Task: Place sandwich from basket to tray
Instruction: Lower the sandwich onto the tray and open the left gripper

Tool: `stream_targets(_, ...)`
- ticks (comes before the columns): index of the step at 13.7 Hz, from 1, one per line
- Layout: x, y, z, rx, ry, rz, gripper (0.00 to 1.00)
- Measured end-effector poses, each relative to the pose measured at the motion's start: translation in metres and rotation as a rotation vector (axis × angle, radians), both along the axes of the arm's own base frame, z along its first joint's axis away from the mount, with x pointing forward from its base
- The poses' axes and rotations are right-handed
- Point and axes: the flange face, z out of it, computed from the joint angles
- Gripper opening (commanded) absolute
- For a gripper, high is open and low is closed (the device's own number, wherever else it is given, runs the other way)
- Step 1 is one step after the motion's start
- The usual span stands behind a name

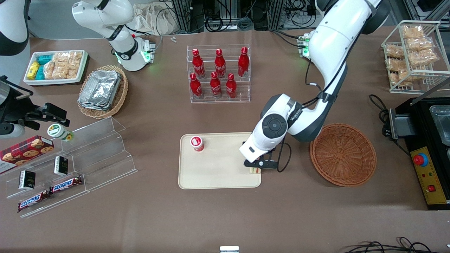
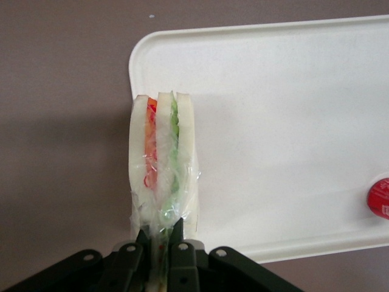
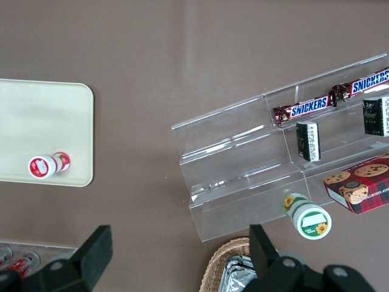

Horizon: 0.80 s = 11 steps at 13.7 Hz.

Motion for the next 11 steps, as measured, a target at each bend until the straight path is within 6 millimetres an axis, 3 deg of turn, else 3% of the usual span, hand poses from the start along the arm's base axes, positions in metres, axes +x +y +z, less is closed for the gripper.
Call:
stream_targets(4, -0.004, -0.007, -0.017, -0.007, 0.015, -0.007, 0.04)
stream_targets(5, -0.004, -0.007, -0.017, -0.007, 0.017, -0.006, 0.15)
stream_targets(6, -0.005, -0.007, -0.020, -0.006, 0.019, -0.005, 0.37)
stream_targets(7, -0.005, -0.007, -0.023, -0.004, 0.025, -0.004, 0.83)
stream_targets(8, -0.008, -0.010, -0.027, -0.002, 0.030, -0.001, 0.99)
stream_targets(11, -0.014, -0.018, -0.029, 0.000, 0.036, 0.008, 0.99)
